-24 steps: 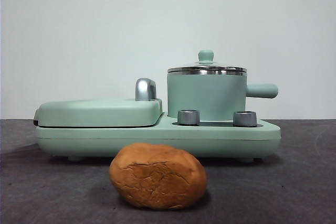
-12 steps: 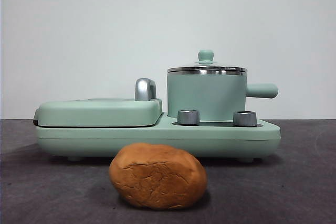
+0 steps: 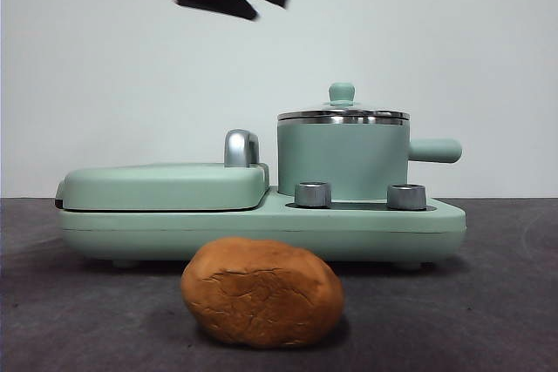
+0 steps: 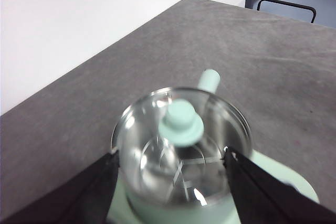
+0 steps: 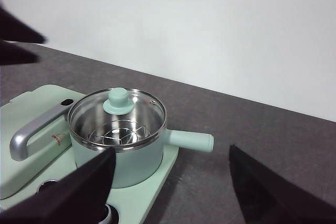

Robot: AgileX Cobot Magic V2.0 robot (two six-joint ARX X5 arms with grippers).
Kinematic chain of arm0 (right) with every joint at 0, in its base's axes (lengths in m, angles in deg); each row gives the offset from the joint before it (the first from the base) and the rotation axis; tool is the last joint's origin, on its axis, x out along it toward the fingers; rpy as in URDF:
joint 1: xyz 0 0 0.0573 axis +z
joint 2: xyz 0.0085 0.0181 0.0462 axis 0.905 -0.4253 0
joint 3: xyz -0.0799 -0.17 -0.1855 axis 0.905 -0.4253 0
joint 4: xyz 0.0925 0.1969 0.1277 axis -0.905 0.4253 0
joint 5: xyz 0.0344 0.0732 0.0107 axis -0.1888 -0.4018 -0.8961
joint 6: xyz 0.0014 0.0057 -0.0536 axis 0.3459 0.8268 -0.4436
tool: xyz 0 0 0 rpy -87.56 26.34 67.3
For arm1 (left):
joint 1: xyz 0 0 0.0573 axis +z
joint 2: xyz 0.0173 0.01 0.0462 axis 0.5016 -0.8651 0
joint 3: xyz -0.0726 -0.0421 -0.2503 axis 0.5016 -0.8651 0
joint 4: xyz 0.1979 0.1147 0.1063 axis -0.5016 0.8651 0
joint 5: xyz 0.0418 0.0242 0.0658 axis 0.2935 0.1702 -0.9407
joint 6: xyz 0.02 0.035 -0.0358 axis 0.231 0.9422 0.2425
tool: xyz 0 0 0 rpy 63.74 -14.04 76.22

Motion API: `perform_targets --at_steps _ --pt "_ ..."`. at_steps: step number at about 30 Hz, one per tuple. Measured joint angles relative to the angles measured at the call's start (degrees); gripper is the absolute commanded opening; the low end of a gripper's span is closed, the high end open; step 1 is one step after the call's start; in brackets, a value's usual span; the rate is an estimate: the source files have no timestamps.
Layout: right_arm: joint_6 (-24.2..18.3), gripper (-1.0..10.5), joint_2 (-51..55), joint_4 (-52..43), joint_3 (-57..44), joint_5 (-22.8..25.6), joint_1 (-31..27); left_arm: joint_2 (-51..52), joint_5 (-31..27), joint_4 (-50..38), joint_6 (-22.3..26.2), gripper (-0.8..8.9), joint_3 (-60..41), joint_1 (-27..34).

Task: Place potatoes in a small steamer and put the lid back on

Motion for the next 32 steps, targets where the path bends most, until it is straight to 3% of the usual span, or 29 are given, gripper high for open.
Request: perform_targets --at_steps 13,21,32 --pt "0.35 3.4 0.0 0.0 0.0 0.0 0.0 -16.85 0.0 -0.26 -0.63 3.11 14.93 -4.68" --pt "0.35 3.4 0.0 0.31 0.0 0.0 0.0 -20.9 -0.02 -6.03 -3.32 3.12 15.08 -5.18" --pt "0.35 3.4 0.0 0.55 0.0 0.0 0.0 -24.24 -0.15 -6.4 -4.57 3.11 15.08 -5.16"
